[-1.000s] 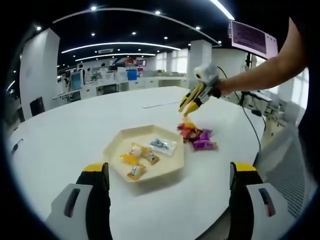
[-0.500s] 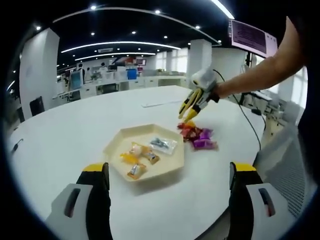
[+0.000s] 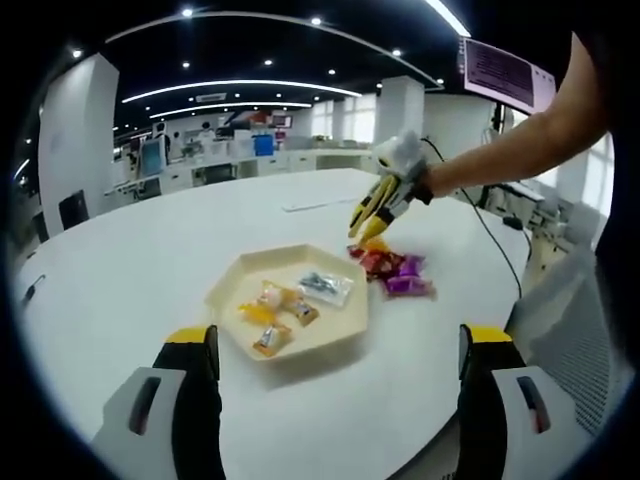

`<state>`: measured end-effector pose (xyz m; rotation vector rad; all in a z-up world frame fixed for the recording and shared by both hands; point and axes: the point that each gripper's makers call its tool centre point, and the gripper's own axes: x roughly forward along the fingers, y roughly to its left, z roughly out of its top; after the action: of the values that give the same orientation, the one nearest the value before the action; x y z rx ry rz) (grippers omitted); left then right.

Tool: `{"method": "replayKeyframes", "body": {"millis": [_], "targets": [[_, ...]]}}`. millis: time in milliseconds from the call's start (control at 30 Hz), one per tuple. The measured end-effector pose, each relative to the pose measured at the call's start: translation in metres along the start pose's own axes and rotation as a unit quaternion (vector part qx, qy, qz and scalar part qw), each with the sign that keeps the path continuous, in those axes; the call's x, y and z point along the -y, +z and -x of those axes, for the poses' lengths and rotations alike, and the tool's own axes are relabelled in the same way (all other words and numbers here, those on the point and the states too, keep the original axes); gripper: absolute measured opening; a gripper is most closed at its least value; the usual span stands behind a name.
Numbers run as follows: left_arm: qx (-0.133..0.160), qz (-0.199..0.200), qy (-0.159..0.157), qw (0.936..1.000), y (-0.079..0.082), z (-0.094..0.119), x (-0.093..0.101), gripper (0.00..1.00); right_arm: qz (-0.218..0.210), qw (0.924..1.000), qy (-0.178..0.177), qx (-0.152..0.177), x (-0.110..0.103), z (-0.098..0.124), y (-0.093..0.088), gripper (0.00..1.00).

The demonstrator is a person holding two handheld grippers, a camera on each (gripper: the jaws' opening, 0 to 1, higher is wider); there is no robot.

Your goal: Place the target food into the container with the food tongs after gripping and lifting it, then release it inside without dropping or visibly crushing the food.

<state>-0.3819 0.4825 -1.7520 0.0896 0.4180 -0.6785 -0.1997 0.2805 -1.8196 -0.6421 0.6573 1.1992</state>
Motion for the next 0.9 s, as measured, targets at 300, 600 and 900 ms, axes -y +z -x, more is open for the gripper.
{"method": "replayKeyframes", "body": {"millis": [300,600,900], "targets": [[0.001,0.003,0.002,1.0,0.0,0.0,-0.001,0.96,-0.044,0.9989,0.003,0.014,-0.001,-0.005,0.005,0.29],[0.002,0.003,0.003,1.0,0.0,0.001,-0.002,0.96,-0.071,0.9974,-0.01,0.012,0.001,-0.012,0.009,0.3],[0.002,0.004,0.004,1.0,0.0,0.001,-0.002,0.95,-0.082,0.996,-0.035,-0.012,0.007,-0.019,-0.002,0.27]]}}
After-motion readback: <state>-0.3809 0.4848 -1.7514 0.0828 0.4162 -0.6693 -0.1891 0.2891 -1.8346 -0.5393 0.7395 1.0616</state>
